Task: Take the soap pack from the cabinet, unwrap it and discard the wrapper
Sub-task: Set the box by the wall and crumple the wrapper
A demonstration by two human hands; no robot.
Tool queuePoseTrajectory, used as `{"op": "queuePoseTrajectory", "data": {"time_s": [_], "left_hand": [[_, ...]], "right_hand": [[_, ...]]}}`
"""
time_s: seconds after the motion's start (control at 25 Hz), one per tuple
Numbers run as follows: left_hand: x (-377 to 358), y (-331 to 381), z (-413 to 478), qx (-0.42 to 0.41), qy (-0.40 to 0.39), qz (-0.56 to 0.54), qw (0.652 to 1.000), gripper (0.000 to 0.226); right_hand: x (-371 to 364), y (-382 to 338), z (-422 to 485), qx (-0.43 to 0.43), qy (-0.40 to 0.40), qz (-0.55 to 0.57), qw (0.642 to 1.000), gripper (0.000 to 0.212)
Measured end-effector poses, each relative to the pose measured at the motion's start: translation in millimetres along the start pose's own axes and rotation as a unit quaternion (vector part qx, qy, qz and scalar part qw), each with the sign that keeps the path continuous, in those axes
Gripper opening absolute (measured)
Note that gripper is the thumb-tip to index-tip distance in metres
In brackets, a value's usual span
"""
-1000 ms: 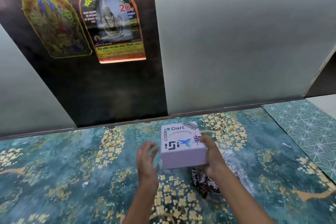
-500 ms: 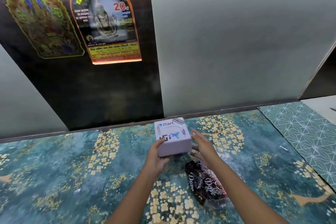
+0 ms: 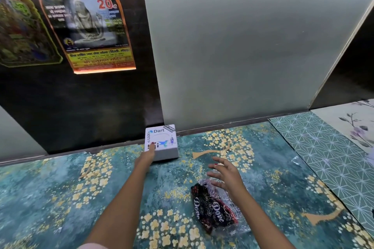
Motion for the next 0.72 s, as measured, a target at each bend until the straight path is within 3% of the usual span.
{"op": "queuePoseTrajectory", "data": {"time_s": [0.08, 0.12, 0.32, 0.44, 0.48, 0.52, 0.6, 0.64, 0.72], "left_hand": [[-12.9, -1.1, -5.9, 0.023, -0.127, -0.148, 0.98, 0.056], [-16.6, -3.1, -5.4, 0.032, -0.148, -0.207, 0.966, 0.047], [-32.2, -8.8, 6.1, -0.018, -0.091, -0.331, 0.939, 0.034], [-35.4, -9.9, 1.0, -0.028, -0.096, -0.381, 0.919, 0.034], [-35.3, -11.1, -3.4, -0.037, -0.099, -0.391, 0.914, 0.034], [-35.2, -13.8, -9.3, -0.042, -0.104, -0.39, 0.914, 0.035], [-35.0, -28.4, -27.2, -0.056, -0.111, -0.344, 0.931, 0.048], [-35.3, -40.7, -41.3, -0.067, -0.107, -0.3, 0.946, 0.059], [-37.0, -71.3, -79.1, -0.123, -0.115, -0.202, 0.965, 0.077]], "right_hand": [[-1.6, 5.4, -0.9, -0.002, 0.003, 0.012, 1.0, 0.023], [-4.4, 8.3, -2.6, -0.004, 0.0, 0.014, 1.0, 0.023], [-13.5, 11.2, -11.0, -0.011, -0.028, -0.008, 1.0, 0.02], [-5.3, 6.4, -14.8, 0.049, -0.009, -0.134, 0.99, 0.024], [0.4, 7.5, -16.2, 0.084, 0.001, -0.235, 0.968, 0.031], [7.4, 12.4, -17.3, 0.101, -0.003, -0.369, 0.924, 0.052], [24.0, 34.6, -20.4, 0.034, -0.031, -0.585, 0.81, 0.107], [30.4, 46.6, -24.5, -0.004, -0.042, -0.637, 0.77, 0.119], [37.9, 62.0, -36.0, 0.002, -0.04, -0.654, 0.756, 0.114]]}}
Point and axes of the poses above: each hand's wrist, its own z-axis towards the middle knuckle, its own x-axis out of the back of the hand, y = z × x, the point moved 3 cm from there along z, towards the middle knuckle, and after that the axes turned 4 degrees about z, right-handed, at the moved point
